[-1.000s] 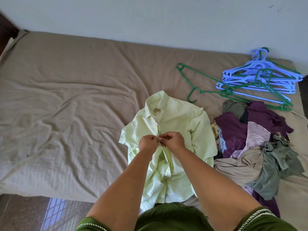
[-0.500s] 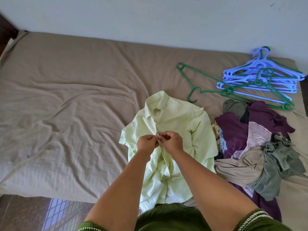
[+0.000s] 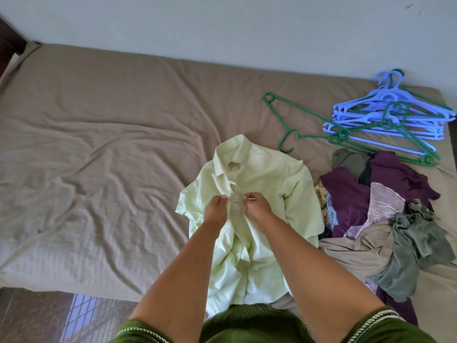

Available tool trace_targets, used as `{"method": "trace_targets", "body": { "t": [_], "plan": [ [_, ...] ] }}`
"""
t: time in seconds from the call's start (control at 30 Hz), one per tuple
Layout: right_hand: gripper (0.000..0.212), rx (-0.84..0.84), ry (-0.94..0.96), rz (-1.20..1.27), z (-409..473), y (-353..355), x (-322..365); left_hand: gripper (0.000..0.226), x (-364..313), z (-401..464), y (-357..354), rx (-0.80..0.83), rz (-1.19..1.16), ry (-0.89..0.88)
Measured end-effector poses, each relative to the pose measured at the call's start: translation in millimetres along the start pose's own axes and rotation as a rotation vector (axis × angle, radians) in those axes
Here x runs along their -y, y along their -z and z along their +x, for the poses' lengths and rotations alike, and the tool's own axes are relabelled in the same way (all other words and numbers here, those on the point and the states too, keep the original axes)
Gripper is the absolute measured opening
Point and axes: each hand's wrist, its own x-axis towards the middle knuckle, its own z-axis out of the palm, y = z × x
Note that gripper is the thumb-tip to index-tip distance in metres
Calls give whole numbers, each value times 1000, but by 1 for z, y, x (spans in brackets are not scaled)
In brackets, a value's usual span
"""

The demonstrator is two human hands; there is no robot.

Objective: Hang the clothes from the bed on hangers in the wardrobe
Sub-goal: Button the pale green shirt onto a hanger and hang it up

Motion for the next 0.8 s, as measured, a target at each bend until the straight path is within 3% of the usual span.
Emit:
{"method": "trace_targets", "body": {
  "t": [0.1,0.17,0.23,0.33,0.43,0.5,0.57,0.67,0.73,0.8],
  "plan": [
    [35,-140,158,-347,18,2,0,38,16,20,22,-329,360,-84],
    [39,-207,270,-431,35,7,6,49,15,37,36,-395,581,-135],
    [50,-220,341,-535,52,14,18,64,7,52,44,-346,810,-217],
    [85,-170,346,-710,91,14,33,89,-2,86,42,-237,997,-220],
    [125,-159,228,-904,124,12,39,111,-3,112,31,-147,1020,-79],
    [141,-181,147,-979,149,10,37,110,4,129,26,-91,954,16],
    [132,-217,112,-960,165,13,28,85,8,141,26,-38,918,31],
    [66,-239,138,-979,173,22,33,43,-9,150,36,88,1144,-47],
    [37,-197,195,-1104,170,26,48,36,-31,152,46,169,1223,-22],
    [22,-52,192,-1195,165,35,77,37,-72,152,61,169,1177,17]
  ]
}}
